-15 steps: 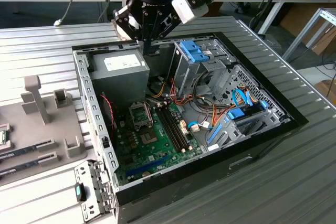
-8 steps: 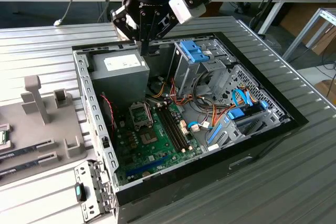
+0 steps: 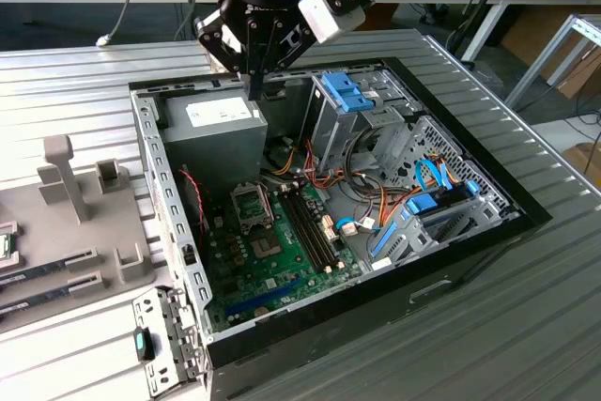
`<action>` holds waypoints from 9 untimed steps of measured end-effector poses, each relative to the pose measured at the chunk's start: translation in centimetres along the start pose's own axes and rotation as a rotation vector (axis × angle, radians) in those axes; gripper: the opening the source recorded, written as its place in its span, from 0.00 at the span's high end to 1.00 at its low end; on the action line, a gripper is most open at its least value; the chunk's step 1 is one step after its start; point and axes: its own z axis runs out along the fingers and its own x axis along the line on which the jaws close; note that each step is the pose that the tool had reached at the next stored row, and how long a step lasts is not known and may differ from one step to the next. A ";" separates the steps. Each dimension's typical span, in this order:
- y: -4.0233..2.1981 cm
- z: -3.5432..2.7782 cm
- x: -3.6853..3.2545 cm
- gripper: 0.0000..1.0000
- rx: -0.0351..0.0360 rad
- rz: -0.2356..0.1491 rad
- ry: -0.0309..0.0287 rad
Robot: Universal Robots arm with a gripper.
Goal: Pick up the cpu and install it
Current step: 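Reach for the cpu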
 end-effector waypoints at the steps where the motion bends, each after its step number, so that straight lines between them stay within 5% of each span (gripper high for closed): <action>1: -0.01 0.00 0.06 0.89 0.0000 0.000 0.0000; 9: -0.04 -0.02 0.52 0.89 0.0001 0.000 0.0001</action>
